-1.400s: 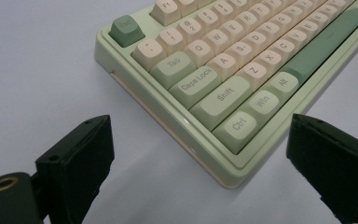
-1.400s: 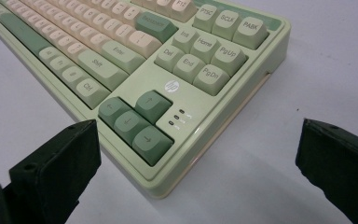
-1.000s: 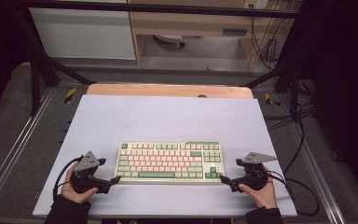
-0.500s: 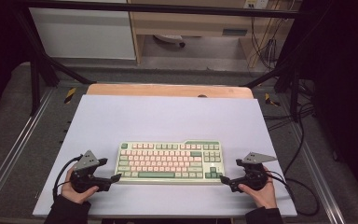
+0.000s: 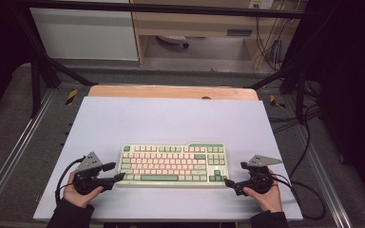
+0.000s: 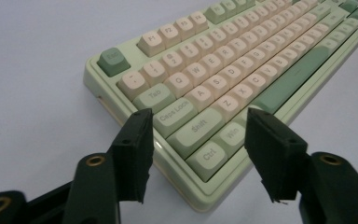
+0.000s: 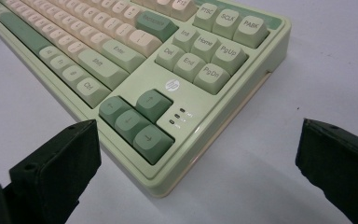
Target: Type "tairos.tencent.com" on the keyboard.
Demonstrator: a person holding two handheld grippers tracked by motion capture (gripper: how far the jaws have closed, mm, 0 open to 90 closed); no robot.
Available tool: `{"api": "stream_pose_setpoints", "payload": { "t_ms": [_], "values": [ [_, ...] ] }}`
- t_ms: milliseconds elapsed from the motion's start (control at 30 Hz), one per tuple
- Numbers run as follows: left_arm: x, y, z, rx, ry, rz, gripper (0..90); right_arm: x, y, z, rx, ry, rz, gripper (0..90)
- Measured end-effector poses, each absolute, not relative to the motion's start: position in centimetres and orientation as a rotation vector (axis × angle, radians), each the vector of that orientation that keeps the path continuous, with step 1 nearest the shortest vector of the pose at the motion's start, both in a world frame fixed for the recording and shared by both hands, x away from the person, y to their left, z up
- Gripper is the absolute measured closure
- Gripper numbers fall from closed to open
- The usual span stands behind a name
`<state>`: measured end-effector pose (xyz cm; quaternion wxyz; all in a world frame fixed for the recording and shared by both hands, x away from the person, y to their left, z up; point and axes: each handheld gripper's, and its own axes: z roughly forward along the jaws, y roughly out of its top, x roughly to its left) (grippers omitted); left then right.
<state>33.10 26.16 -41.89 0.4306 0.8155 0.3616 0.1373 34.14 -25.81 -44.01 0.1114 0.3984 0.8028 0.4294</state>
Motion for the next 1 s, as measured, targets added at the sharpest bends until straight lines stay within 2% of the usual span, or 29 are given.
{"api": "stream_pose_setpoints", "payload": {
  "t_ms": [67,167,233,267,567,867,1000],
  "values": [
    [33.1,26.0,-41.7,2.025,0.9,0.341,46.8,34.1,-25.8,-44.0,1.17,2.357,1.262,0.6],
    [33.0,25.7,-41.5,2.015,0.904,0.349,54.7,34.1,-25.8,-44.0,1.171,2.357,1.261,0.6],
    [33.0,25.5,-41.4,2.008,0.907,0.346,56.3,34.1,-25.8,-44.0,1.172,2.357,1.261,0.6],
    [33.0,25.4,-41.3,2.011,0.908,0.346,60.2,34.1,-25.8,-44.0,1.175,2.356,1.261,0.6],
    [33.2,24.1,-41.1,2.02,0.906,0.341,76.3,34.1,-25.7,-44.1,1.173,2.358,1.258,0.6],
    [33.4,23.0,-41.1,2.036,0.894,0.335,88.0,34.1,-25.7,-44.1,1.17,2.359,1.257,0.6],
    [33.5,22.3,-41.1,2.046,0.879,0.334,89.9,34.1,-25.7,-44.1,1.173,2.358,1.257,0.6]
  ]
}}
